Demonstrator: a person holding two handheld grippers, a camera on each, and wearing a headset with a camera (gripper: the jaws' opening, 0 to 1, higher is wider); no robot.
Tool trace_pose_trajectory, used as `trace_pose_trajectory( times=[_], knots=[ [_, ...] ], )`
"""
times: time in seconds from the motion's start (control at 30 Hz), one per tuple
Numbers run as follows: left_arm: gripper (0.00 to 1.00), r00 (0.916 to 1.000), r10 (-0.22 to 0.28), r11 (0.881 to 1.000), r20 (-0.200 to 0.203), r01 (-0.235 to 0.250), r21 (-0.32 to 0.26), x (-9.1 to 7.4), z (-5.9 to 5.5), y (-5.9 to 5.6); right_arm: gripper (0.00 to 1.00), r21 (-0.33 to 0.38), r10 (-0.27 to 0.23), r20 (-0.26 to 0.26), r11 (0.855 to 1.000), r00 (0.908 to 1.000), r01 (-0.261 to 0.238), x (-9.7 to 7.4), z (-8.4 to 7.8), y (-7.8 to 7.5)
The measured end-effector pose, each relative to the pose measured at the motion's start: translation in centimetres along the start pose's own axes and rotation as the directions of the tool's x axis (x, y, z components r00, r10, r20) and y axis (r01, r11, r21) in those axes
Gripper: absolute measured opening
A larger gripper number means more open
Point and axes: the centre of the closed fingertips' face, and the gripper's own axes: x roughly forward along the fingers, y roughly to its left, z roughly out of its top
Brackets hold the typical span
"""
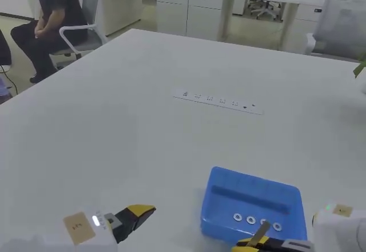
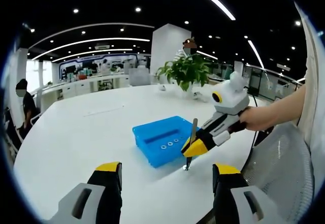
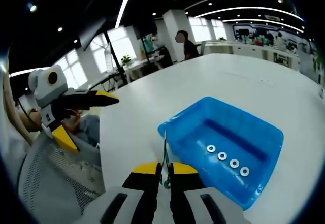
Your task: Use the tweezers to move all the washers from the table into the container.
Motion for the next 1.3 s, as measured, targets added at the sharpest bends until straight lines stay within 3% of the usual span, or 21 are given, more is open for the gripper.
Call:
trace_pose_trajectory(
  times=[0.23, 0.37, 0.6, 0.73, 0.97, 1.3],
  knots=[
    [0.73, 1.0000, -0.001, 1.000, -0.001, 0.001, 0.001, 0.0, 0.0, 0.0, 0.05, -0.156, 0.020, -0.033, 0.987, 0.9992, -0.025, 0.3, -0.2, 1.4],
    [0.73, 1.0000, -0.003, 1.000, -0.006, 0.003, 0.005, 0.0, -0.1, -0.1, 0.05, -0.188, 0.024, -0.040, 0.982, 0.9989, -0.032, 0.7, -0.3, 1.8],
    [0.73, 1.0000, 0.004, 1.000, -0.007, -0.004, 0.000, 0.0, -0.1, 0.1, 0.04, -0.174, -0.012, -0.006, 0.985, 0.9999, 0.011, 0.6, -0.2, 1.3],
    [0.73, 1.0000, 0.000, 1.000, -0.008, 0.000, 0.002, 0.0, -0.1, 0.0, 0.03, -0.074, -0.014, 0.016, 0.997, 0.9998, 0.015, 0.3, -0.1, 0.7],
    [0.73, 1.0000, -0.002, 1.000, -0.002, 0.002, -0.003, 0.0, -0.1, 0.0, 0.03, -0.005, -0.017, 0.088, 1.000, 0.9960, 0.017, -0.9, 1.8, 0.3],
    [0.72, 1.0000, -0.001, 1.000, 0.001, 0.001, -0.002, -0.1, 0.0, 0.0, 0.03, -0.009, -0.001, 0.166, 1.000, 0.9861, 0.003, -2.2, 5.4, 0.7]
  ],
)
